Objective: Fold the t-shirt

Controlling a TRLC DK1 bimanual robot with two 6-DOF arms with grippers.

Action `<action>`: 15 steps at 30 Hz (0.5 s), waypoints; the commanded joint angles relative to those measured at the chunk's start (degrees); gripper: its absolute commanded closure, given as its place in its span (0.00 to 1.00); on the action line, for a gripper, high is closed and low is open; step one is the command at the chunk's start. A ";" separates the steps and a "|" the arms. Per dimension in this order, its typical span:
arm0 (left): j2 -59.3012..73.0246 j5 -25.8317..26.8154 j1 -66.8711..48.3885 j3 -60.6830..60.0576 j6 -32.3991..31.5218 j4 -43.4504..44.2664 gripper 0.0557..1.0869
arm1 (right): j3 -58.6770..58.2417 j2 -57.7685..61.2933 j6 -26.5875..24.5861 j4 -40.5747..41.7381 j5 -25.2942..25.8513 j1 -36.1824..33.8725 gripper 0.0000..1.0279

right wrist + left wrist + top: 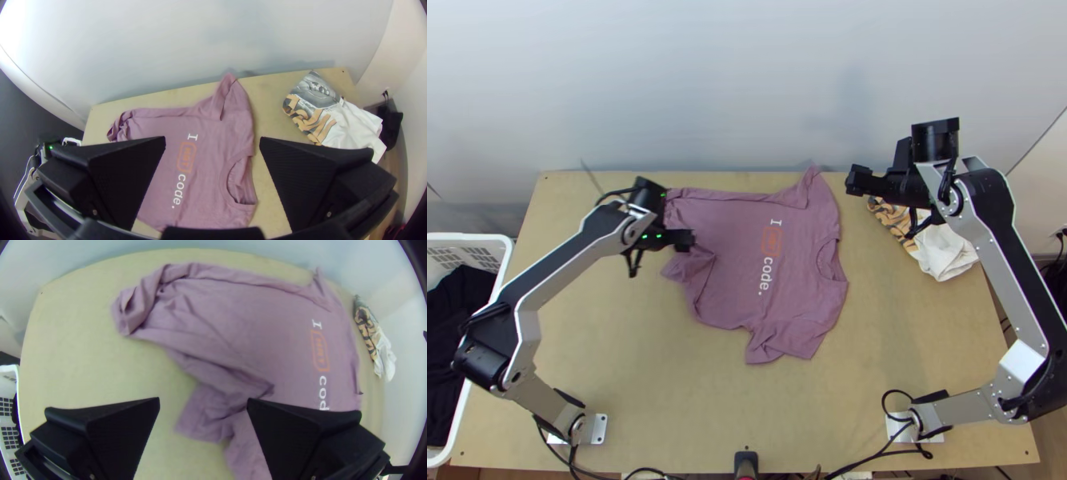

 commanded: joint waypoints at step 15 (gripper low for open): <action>2.35 -2.22 -0.25 -10.03 -0.30 5.62 0.16 | -0.91 -1.58 -0.02 0.03 0.02 -0.10 0.04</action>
